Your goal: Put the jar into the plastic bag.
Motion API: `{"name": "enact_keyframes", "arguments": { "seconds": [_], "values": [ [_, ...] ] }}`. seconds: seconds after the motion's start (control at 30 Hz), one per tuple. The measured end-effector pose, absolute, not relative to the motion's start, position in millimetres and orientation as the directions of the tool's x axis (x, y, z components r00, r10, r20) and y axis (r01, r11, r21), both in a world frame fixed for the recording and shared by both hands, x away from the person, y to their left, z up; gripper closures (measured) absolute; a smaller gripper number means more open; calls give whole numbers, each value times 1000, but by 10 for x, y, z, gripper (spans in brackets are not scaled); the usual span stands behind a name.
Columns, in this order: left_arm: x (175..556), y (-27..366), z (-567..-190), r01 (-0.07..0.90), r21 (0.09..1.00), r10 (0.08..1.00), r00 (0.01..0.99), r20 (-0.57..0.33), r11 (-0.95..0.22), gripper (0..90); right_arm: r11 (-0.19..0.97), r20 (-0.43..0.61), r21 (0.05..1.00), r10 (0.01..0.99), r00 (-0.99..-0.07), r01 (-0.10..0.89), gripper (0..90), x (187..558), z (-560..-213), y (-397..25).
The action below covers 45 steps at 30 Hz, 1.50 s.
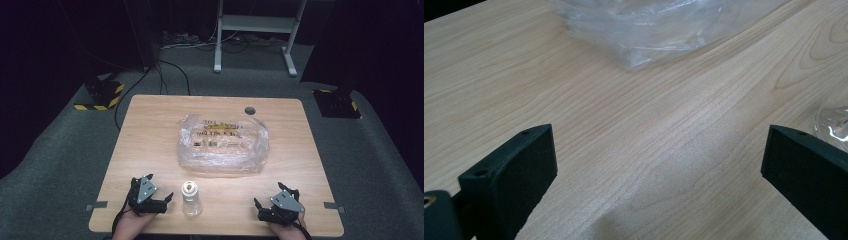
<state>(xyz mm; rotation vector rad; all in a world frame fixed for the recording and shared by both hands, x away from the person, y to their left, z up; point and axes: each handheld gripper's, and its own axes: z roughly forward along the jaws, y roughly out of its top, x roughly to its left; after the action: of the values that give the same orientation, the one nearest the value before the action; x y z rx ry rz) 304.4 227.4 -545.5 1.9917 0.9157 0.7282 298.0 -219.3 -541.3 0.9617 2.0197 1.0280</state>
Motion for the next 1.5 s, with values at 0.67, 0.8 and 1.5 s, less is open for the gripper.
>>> {"name": "enact_keyframes", "arguments": {
  "seconds": [0.67, 0.8, 1.5],
  "values": [
    [3035, 2273, -5455, 326, 848, 792, 588, 165, -419, 17, 435, -241, 842, 832, -500, 318, 9, 2991, -5419, -2165],
    [3010, 2254, -5457, 316, 843, 782, 598, 179, -435, 17, 439, -251, 844, 830, -498, 308, 9, 2981, -5420, -2161],
    [2955, 2306, -5363, 305, 878, 776, 621, 111, -369, 5, 443, -259, 846, 829, -496, 298, 10, 2968, -5421, -2150]
  ]
}}
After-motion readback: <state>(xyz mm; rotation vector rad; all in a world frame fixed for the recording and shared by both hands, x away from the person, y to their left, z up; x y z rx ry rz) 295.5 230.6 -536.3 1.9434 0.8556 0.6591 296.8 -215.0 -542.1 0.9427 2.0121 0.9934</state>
